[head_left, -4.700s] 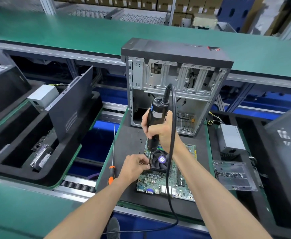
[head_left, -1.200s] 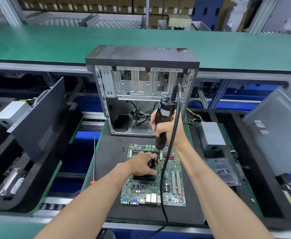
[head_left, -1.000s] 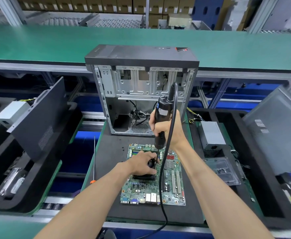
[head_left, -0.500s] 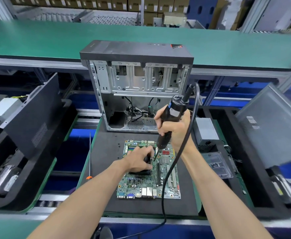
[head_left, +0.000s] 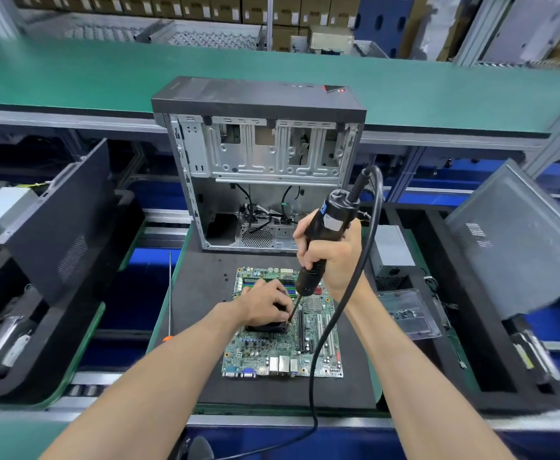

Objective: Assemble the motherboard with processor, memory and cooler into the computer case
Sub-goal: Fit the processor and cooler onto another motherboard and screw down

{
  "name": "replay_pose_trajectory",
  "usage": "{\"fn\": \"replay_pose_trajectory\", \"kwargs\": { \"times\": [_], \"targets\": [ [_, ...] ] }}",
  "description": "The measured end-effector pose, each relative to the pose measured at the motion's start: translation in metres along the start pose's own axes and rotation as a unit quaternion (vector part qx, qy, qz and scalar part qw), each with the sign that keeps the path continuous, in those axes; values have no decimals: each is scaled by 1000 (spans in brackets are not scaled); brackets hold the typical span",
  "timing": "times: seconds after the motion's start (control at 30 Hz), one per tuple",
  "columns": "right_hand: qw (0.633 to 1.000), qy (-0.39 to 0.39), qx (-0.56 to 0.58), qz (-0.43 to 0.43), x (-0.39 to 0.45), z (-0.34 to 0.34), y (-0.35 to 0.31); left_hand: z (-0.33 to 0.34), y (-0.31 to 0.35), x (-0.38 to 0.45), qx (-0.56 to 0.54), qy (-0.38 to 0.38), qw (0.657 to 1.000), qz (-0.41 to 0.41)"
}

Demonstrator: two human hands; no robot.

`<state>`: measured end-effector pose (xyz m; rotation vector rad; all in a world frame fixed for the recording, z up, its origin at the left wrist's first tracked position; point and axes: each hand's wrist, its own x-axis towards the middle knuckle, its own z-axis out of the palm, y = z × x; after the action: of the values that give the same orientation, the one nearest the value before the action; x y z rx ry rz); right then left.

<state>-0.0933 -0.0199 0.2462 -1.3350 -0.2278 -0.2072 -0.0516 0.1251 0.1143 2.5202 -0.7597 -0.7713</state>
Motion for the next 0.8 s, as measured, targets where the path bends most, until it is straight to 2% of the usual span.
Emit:
{"fn": "replay_pose_trajectory", "kwargs": {
  "times": [0.27,0.4,0.47,0.8],
  "targets": [
    [1000,-18,-19,4,2,1,2,1,-3,2,0,2,1000,2],
    [990,-135,-21,14,4,1,4,2,-3,4,10,2,1000,1],
    [985,-167,-6,36,5,2,5,3,-4,4,16,-3,1000,0],
    [992,-118,-27,42,2,10,7,1,0,4,18,-2,1000,-11]
  ]
}}
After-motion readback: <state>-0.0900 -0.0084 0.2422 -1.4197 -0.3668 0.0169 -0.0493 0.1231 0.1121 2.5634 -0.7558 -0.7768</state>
